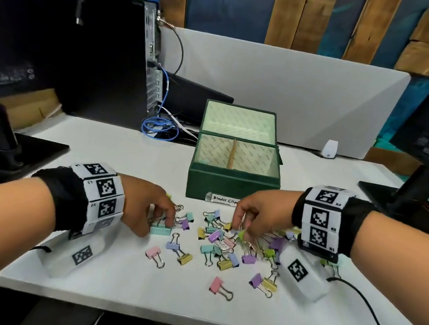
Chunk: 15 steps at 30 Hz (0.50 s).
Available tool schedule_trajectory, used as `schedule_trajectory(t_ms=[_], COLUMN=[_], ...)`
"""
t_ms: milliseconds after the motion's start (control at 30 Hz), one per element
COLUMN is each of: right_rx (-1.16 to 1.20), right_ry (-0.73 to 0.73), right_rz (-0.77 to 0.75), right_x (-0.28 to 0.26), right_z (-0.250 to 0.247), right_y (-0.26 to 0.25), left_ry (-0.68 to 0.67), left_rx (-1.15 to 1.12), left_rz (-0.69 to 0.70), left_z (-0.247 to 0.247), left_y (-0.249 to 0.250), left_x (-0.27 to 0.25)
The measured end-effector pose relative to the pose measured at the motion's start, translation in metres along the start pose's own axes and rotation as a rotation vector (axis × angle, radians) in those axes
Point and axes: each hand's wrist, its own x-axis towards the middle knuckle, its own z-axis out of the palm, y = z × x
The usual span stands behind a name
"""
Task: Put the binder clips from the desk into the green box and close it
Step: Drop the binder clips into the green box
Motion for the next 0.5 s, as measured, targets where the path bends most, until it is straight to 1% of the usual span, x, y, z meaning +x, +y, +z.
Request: schedule_trajectory(t_ms=[67,133,233,333,367,433,500], right_rx=[0.12,0.197,0.183,0.169,0.16,0.181,0.299], right_ry=[0.014,0.07,0.156,0.239,0.299,0.479,0.692], right_rz=[-0.01,-0.013,-0.007,-0.021,-0.026,-0.053,-0.128], right_x=[-0.003,-0.006,-0.011,-0.014,-0.014,-0.013,-0.01], right_z=[-0.008,-0.017,-0.029,-0.039,-0.044,-0.054,-0.064], right_y=[0.005,0.01,0.013,0.01,0.008,0.003,-0.005], left_ry=[0.022,0.045,0.066,0.057,0.056,0.055,0.054], left_rx=[-0.004,0.0,0.013,0.026,0.028,0.046,0.075], left_rz=[0.003,0.009,-0.002,0.016,0.022,0.03,0.04], left_z=[0.002,0.005,0.007,0.006,0.006,0.007,0.008], left_y=[-0.001,-0.001,0.002,0.004,0.004,0.004,0.005], left_x=[0.003,0.006,0.007,0.006,0.006,0.006,0.007])
